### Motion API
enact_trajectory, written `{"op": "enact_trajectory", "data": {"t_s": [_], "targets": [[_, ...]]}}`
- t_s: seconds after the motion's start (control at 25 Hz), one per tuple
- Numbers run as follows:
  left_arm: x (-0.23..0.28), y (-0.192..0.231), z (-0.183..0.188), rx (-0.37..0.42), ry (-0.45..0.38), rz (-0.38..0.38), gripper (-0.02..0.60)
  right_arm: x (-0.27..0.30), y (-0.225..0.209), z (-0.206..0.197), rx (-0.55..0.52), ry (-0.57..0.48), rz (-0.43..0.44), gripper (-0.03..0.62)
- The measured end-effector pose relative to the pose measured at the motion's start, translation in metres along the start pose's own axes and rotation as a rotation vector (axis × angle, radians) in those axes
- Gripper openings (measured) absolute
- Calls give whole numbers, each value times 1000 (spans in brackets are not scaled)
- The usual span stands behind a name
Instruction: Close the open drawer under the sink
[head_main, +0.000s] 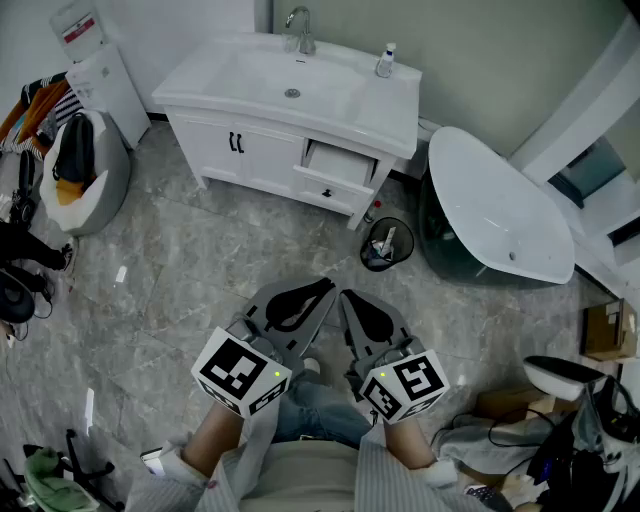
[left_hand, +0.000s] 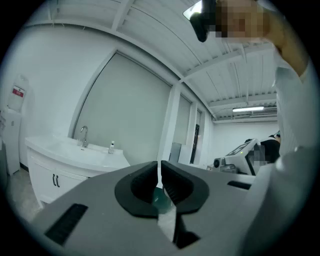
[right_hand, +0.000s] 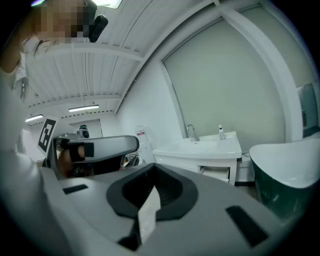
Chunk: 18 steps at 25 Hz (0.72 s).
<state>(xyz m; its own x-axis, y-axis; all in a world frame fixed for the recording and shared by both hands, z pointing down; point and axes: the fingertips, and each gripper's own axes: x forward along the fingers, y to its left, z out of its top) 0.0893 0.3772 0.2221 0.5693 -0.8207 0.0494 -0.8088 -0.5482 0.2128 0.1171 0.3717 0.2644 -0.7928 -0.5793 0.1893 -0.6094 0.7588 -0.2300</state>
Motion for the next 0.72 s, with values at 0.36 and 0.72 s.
{"op": "enact_trajectory", "data": {"t_s": [0.36,0.72], "targets": [[1,-13,-5,6,-14,38,34,-16,-7,-8,5,4,14,9],[-3,-12,-4,15,-27,87,34,-26,-16,-6,11,-10,19,9]]}}
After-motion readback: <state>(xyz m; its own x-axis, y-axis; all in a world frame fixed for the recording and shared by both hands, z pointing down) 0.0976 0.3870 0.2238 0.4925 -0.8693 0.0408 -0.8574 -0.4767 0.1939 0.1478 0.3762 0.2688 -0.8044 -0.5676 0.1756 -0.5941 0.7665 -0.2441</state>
